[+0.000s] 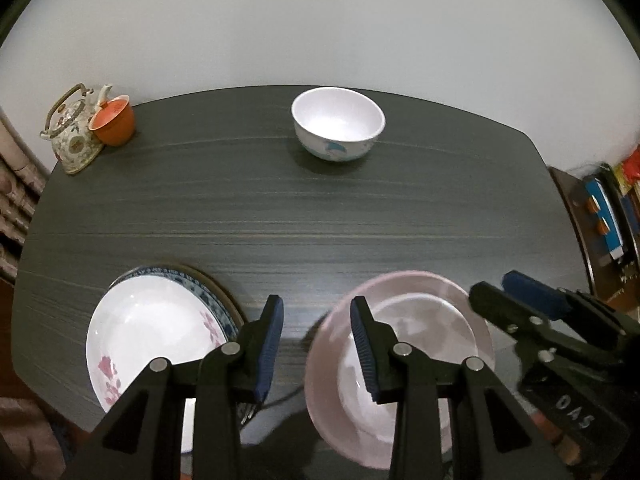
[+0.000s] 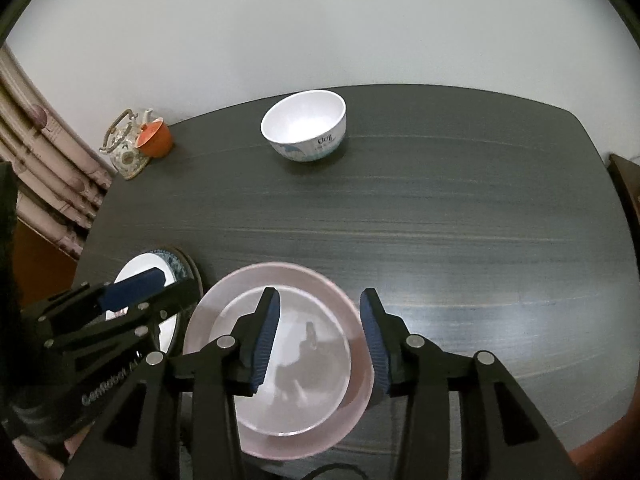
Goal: Organize plates and bowls
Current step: 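Move both tools toward the white 'Dog' bowl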
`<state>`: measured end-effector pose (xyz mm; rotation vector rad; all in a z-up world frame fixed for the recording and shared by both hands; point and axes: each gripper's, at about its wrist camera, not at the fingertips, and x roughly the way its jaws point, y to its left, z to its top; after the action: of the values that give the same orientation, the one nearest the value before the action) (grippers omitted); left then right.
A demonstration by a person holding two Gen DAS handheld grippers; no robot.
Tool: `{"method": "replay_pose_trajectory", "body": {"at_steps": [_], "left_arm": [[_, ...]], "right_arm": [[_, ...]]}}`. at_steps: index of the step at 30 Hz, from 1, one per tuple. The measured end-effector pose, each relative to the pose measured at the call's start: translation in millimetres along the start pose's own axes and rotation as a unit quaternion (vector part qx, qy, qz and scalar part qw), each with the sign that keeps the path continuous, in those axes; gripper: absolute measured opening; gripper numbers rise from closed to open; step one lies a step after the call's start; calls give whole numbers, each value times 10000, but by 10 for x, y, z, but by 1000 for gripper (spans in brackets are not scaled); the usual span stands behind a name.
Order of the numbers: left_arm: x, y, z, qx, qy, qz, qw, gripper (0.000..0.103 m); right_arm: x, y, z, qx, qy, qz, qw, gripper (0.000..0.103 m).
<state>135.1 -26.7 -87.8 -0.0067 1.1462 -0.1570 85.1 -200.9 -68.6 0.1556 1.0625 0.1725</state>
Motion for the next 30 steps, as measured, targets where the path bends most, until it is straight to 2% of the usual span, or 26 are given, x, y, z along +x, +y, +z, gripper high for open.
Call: {"method": "replay_pose_trajectory", "body": {"at_steps": [2, 3, 17, 20, 24, 30], "left_arm": [[51, 61, 57, -25, -4, -24, 10000, 50], [73, 88, 85, -44, -5, -37, 10000, 50], [580, 370, 671, -342, 216, 109, 9991, 51], [656, 418, 866, -396, 135, 99, 9991, 51], [738, 506, 1109, -568, 24, -75, 9984, 51], [1043, 659, 1420, -900, 194, -253, 9954, 51]], "right_arm": [[20, -31, 50, -51, -28, 5, 10000, 40], [46, -55, 90, -89, -28, -44, 9999, 40], [474, -505, 736, -192, 136, -83, 9997, 42], [564, -562, 860, -169, 181, -5, 9997, 43], [709, -593, 1069, -171, 225, 120, 9995, 43], [959, -572, 1412, -244, 200, 192, 9993, 43]]}}
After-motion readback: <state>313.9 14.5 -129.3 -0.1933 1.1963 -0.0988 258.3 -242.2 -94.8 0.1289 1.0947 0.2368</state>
